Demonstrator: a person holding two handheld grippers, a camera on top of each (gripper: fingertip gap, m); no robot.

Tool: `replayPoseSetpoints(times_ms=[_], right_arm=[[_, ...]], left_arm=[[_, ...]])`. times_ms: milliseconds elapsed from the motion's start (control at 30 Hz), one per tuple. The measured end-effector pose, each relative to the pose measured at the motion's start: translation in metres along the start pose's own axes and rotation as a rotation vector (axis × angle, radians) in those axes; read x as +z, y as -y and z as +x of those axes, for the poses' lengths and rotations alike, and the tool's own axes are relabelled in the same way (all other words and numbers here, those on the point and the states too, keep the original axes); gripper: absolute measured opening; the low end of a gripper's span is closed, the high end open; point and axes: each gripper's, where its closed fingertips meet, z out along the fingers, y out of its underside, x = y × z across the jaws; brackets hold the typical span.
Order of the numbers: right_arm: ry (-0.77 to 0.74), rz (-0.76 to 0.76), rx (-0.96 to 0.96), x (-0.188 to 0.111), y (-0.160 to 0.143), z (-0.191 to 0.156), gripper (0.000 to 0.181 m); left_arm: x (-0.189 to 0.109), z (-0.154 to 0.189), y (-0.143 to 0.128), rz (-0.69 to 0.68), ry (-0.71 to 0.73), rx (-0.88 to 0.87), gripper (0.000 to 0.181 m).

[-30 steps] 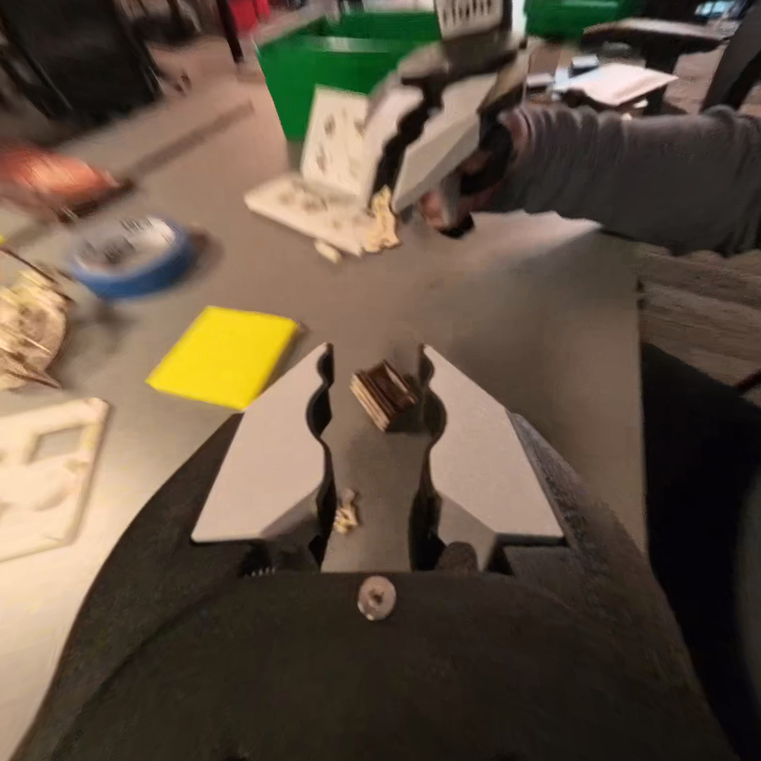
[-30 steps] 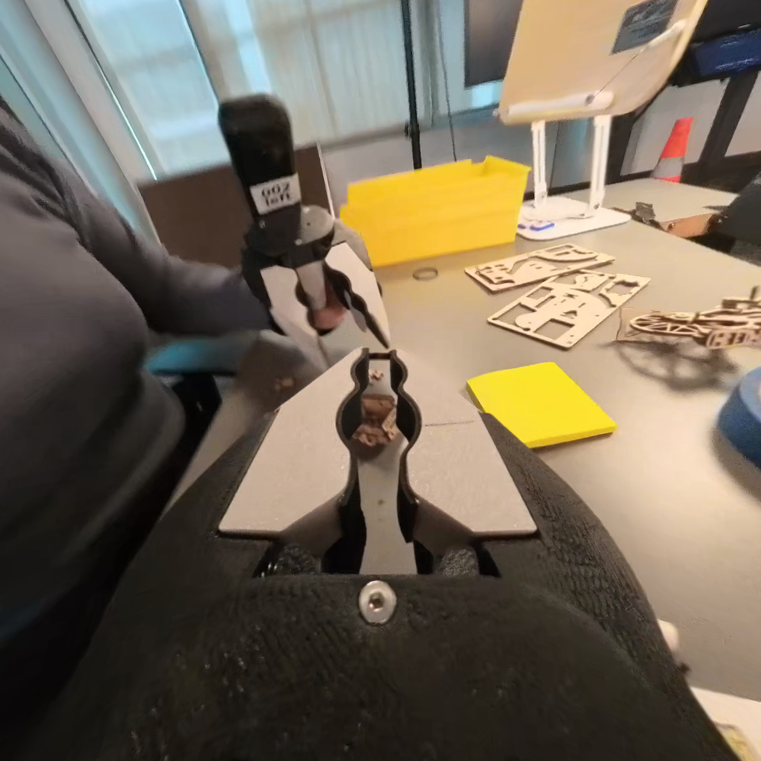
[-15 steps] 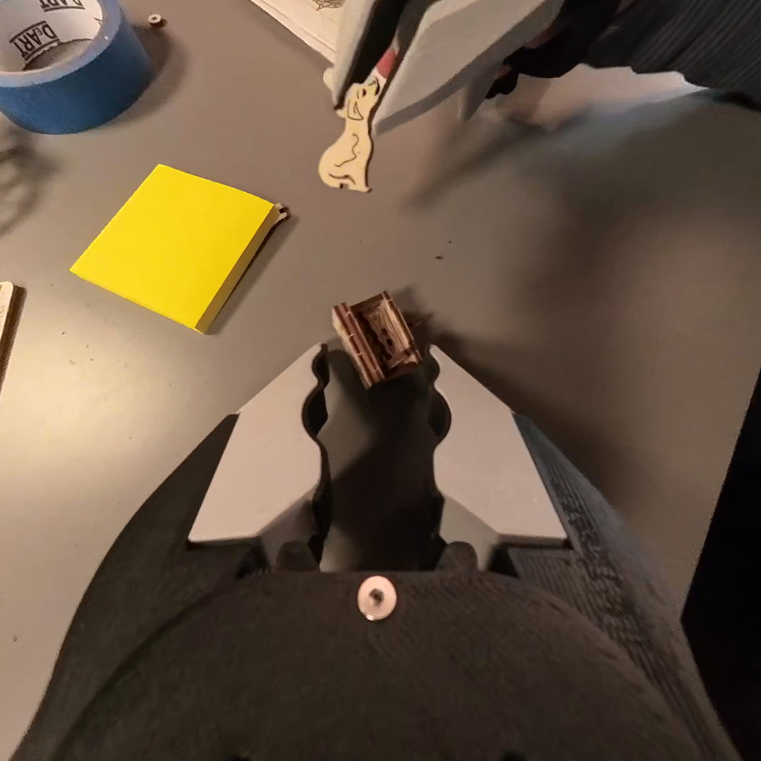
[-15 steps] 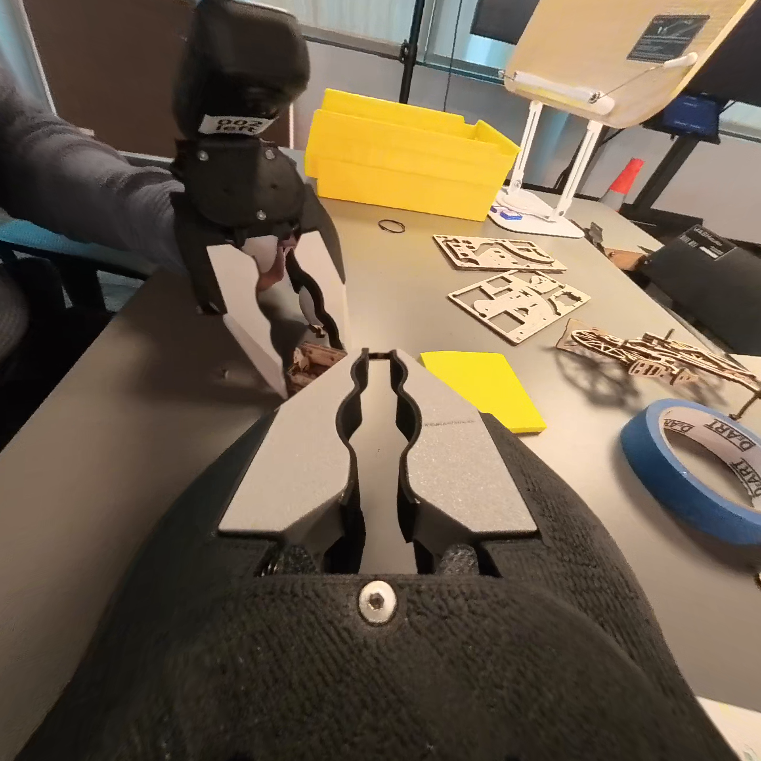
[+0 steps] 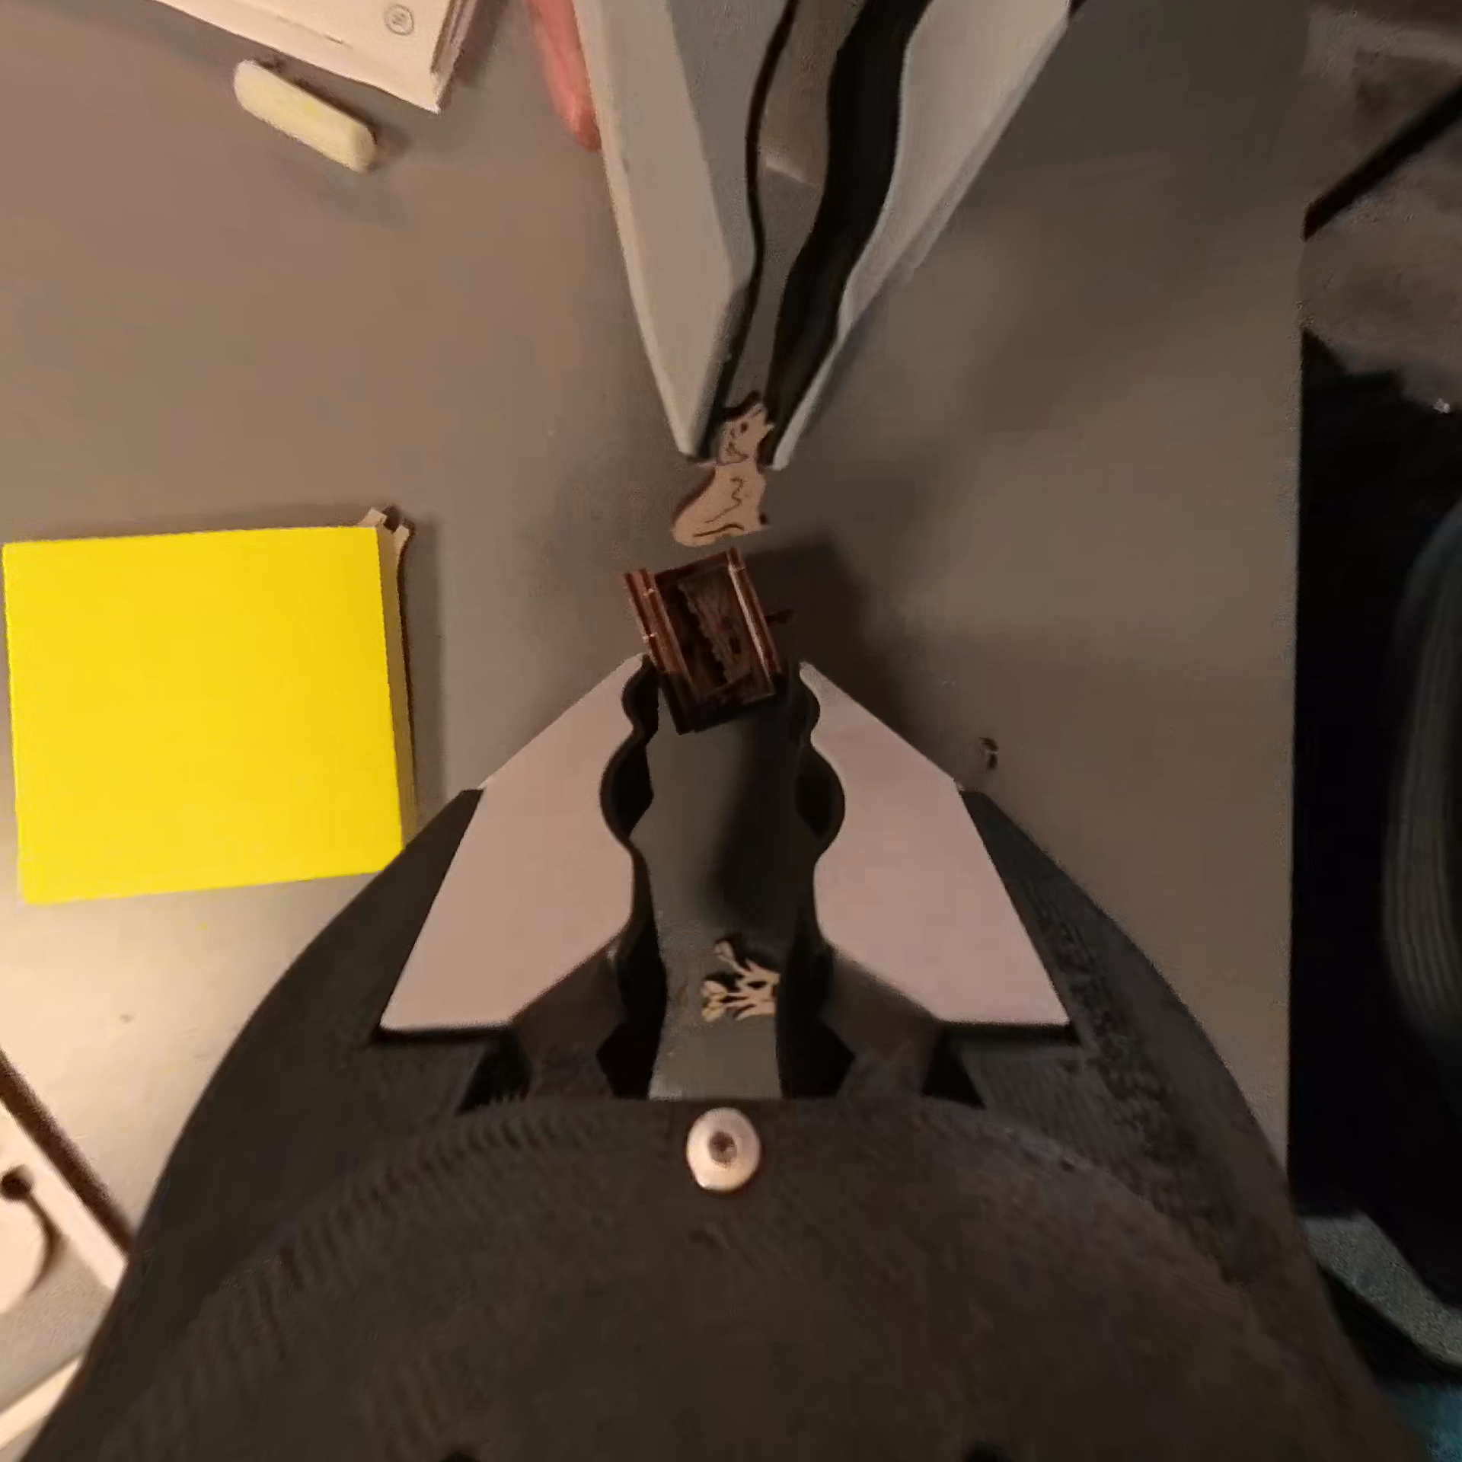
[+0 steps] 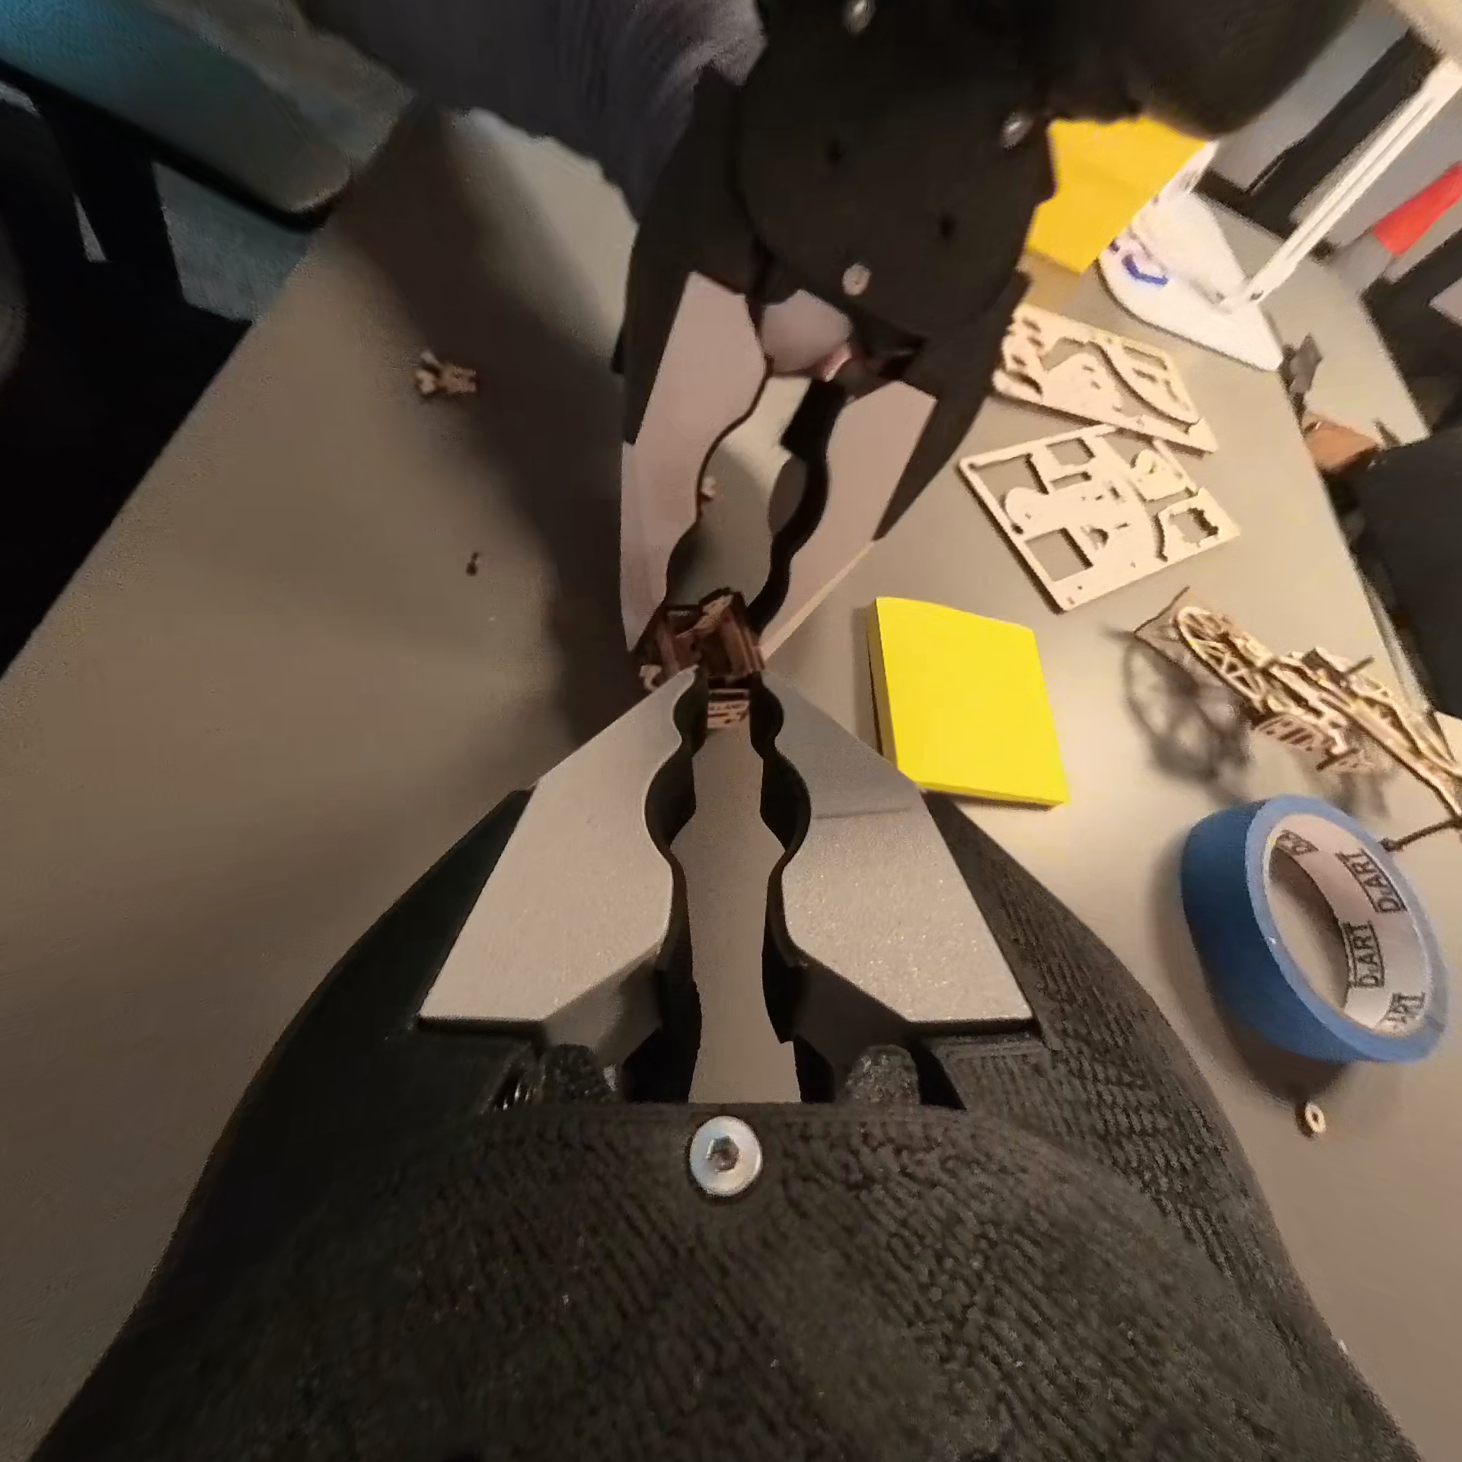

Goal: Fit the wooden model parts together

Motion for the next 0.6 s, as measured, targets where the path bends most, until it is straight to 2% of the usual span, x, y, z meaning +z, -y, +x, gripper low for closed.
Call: replayPoseSetpoints(times_ms=[267,367,600], right_arm=[[-0.071,-0.178,-0.088,0.0005,-0.0083,0.0012,0.008],[-0.105,-0.209,-0.139,0.0033,-0.0071,0.0002,0.008],[-0.078,-0.29,-0.135,0.0061,-0.0086,-0.0037,0.008]], left_arm=[[0.0049,-0.0027,0.0079,-0.103,-0.108,0.133,0.03],[0.0065,-0.0032,0.0105,-0.112,-0.114,0.155,0.03],[0.0066,-0.0031,0.01,-0.102,-0.117,0.181,0.03]])
